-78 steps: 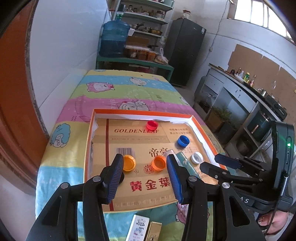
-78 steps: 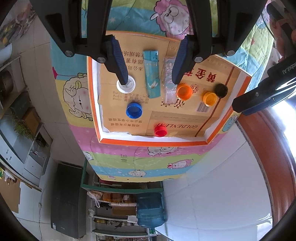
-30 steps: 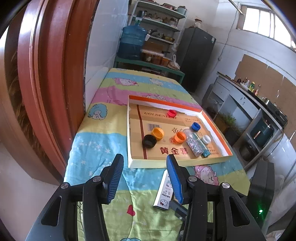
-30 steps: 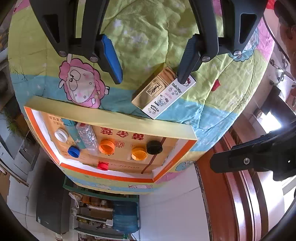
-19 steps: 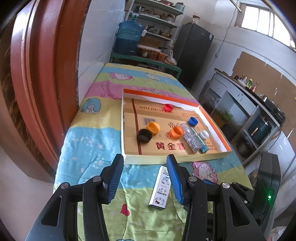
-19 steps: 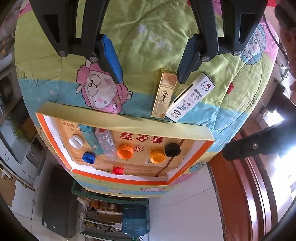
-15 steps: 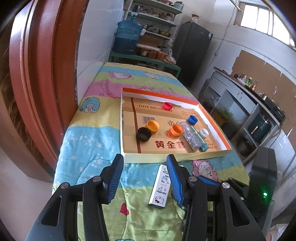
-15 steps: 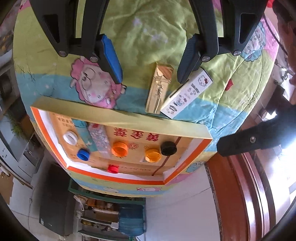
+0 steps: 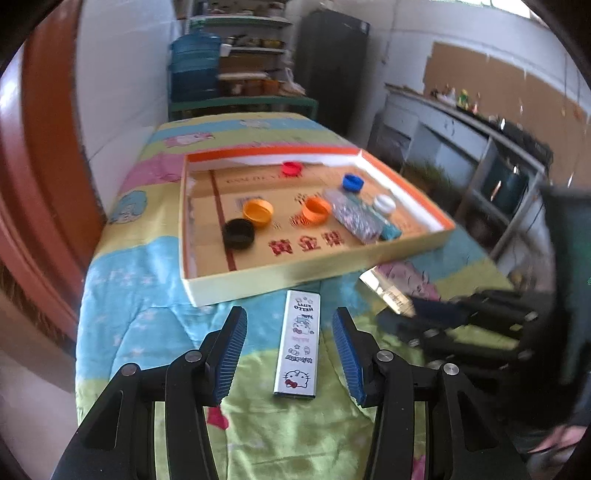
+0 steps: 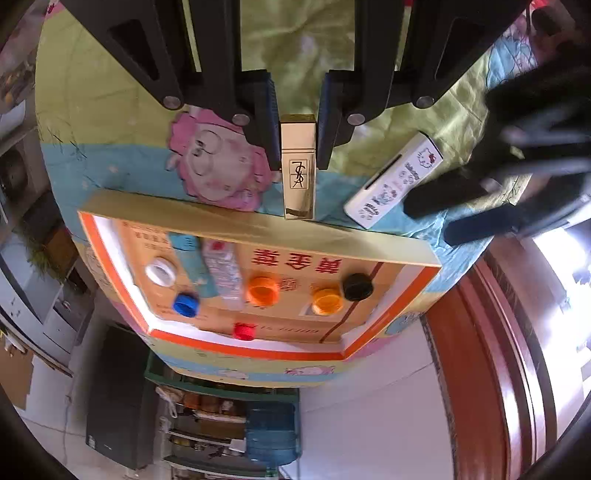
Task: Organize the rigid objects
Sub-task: 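Grasp the white Hello Kitty box with the left tool while the right tool grasps the gold box, then carry the white box with the left tool while the right tool carries the gold box into the lid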
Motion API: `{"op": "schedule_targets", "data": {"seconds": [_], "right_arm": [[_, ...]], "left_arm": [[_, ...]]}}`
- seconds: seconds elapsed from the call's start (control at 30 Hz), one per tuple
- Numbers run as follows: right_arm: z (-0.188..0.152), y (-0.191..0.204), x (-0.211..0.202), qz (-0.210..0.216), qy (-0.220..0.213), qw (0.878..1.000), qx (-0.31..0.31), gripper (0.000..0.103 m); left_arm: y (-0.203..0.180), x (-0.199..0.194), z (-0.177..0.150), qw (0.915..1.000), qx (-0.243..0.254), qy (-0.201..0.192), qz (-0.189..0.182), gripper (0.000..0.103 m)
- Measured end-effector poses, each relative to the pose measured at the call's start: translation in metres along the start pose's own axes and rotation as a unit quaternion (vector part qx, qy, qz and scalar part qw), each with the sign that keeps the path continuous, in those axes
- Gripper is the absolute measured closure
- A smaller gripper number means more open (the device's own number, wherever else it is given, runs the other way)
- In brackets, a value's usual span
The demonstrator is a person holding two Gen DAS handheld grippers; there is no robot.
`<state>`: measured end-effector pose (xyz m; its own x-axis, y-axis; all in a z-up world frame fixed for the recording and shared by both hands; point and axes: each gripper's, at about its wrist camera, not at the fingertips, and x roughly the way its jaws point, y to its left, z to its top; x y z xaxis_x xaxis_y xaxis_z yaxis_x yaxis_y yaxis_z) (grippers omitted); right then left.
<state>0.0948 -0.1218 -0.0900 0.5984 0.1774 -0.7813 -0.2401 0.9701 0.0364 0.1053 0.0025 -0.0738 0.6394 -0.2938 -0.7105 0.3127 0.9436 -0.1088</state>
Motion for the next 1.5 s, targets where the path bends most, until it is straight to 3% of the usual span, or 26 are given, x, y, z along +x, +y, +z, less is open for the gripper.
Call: {"op": "schedule_targets", "data": {"seconds": [0.23,0.53,0.57,0.63,0.67,1.13,1.5], "right_arm": [[-0.004,-0.016,-0.011,0.003,-0.007,1.0,0.018,0.085],[-0.006,-0.024,-0.013,0.016,-0.009,0.999,0.028,0.085],[-0.006,-0.024,-0.012,0.017,-0.008,0.999,0.028,0.085],[-0.007,-0.024,-0.011,0.019,-0.007,0.999,0.029,0.085],[-0.008,-0.024,-0.011,0.02,-0.006,0.999,0.029,0.085],[-0.006,-0.034,-0.017,0.024,-0.015,0.999,0.044,0.085],[-0.001,-0.04,-0.034,0.027,-0.035,0.998,0.047,0.085]], "left_arm": [[-0.005,0.032,0.0,0.9985,0.008,0.054,-0.002,0.053],[-0.017,0.031,-0.006,0.9965,0.047,0.064,0.024,0.053],[-0.016,0.031,-0.006,0.9967,0.044,0.064,0.023,0.054],[-0.013,0.03,-0.005,0.9973,0.036,0.06,0.022,0.073],[-0.011,0.029,-0.005,0.9977,0.03,0.057,0.018,0.076],[-0.01,0.002,-0.002,0.9996,-0.017,0.022,0.0,0.077],[-0.02,-0.023,0.014,0.9997,-0.018,-0.014,-0.006,0.077]]}}
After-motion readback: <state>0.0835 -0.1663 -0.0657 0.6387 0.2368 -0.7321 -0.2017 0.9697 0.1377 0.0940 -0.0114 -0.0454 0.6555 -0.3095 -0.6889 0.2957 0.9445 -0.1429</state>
